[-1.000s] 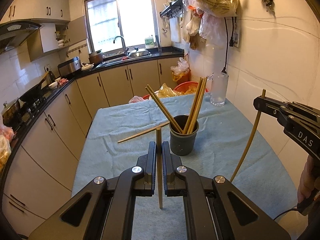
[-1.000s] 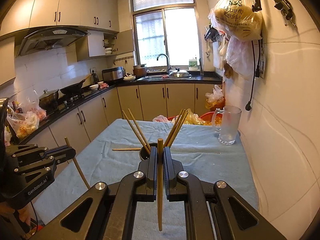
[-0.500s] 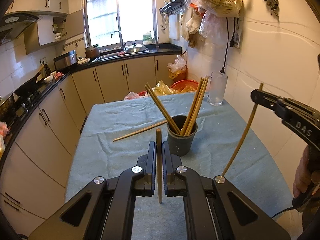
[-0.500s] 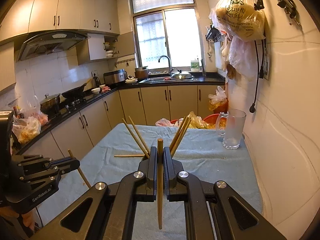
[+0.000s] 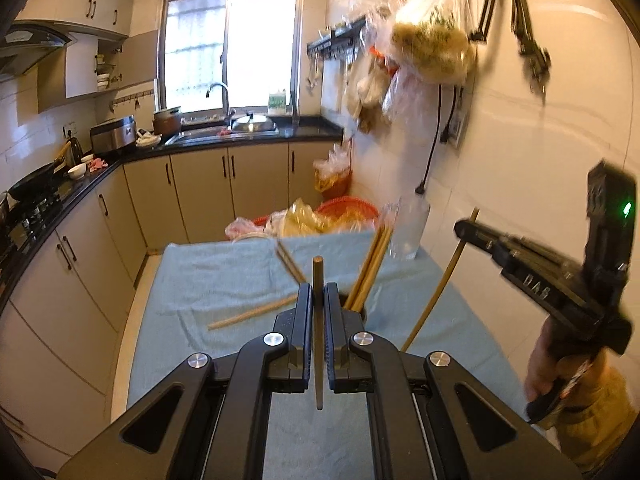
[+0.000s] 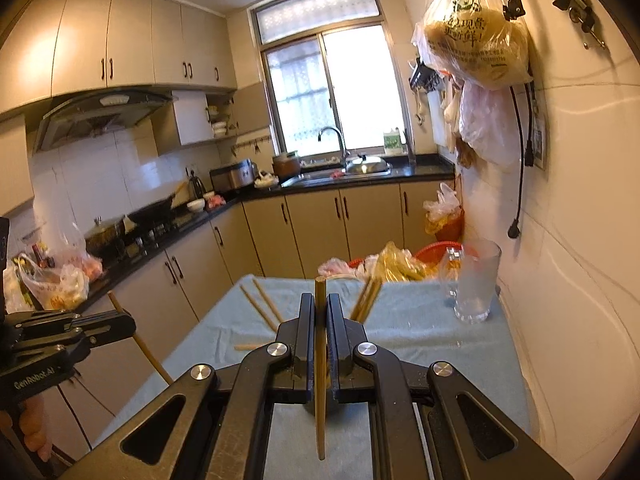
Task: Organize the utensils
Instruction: 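Lower the chopstick into the black holder and open the left gripper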
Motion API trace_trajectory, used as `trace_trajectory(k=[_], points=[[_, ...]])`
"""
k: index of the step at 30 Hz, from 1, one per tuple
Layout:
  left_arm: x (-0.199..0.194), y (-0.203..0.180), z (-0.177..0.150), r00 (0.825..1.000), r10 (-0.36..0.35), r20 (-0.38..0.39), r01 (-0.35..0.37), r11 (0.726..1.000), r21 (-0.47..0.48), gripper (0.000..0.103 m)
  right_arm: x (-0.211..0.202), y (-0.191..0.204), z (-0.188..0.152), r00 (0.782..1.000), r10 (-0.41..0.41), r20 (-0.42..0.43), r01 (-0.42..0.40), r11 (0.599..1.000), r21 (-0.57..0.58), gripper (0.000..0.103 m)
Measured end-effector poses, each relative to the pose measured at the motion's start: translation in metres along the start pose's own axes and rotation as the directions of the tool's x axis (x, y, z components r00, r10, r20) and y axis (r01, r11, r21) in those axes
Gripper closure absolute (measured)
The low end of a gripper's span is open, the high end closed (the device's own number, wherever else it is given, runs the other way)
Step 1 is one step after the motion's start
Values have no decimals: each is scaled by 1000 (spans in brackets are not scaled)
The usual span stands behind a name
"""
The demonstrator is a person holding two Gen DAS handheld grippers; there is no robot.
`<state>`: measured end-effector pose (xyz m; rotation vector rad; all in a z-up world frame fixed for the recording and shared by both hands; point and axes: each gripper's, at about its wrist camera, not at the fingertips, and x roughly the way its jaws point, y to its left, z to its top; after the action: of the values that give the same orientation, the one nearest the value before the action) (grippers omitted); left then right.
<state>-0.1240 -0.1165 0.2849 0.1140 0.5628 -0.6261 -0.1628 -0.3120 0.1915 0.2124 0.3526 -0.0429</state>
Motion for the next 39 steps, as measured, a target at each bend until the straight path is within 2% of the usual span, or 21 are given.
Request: trace_trajectory(k=[6, 10, 13, 18, 27, 31, 35, 36, 37, 38, 39], points=[[-9, 9, 29, 995, -10, 99, 15, 998, -55, 98, 16, -6, 21, 999, 22, 32, -23, 999, 41, 97], [-2, 13, 42, 990, -26, 140, 40, 995, -95, 98, 24, -15, 32, 997, 46, 64, -52, 994, 93, 97], [13, 13, 50, 985, -39, 170, 60, 991, -118, 98, 30, -20, 36, 993, 50, 103, -64, 990, 129, 97], [50, 12, 52, 986, -41, 164, 65, 987, -144, 98, 50, -28, 34, 990, -4, 139, -17, 989, 149, 97], [125, 16, 20, 1000, -14, 8, 16, 986, -167, 98, 109, -44, -8, 999, 18, -37, -9, 977, 211, 97], [135, 17, 9, 1000, 7, -12, -9, 987, -160, 98, 123, -49, -23, 996, 26, -89, -5, 973, 229, 96], [135, 17, 4, 999, 35, 2, -34, 988, -148, 98, 129, -53, -33, 993, 23, -112, 6, 969, 248, 96], [134, 16, 3, 999, 40, 2, -39, 989, -144, 97, 130, -55, -33, 993, 25, -118, 5, 967, 254, 95], [132, 17, 2, 999, 46, 3, -45, 989, -142, 94, 131, -56, -33, 992, 24, -120, 8, 966, 259, 89], [130, 17, 1, 999, 52, 5, -51, 989, -142, 87, 130, -58, -33, 993, 22, -118, 9, 965, 263, 76], [126, 17, 0, 998, 57, 9, -55, 988, -143, 81, 128, -58, -32, 994, 20, -111, 10, 964, 265, 70]])
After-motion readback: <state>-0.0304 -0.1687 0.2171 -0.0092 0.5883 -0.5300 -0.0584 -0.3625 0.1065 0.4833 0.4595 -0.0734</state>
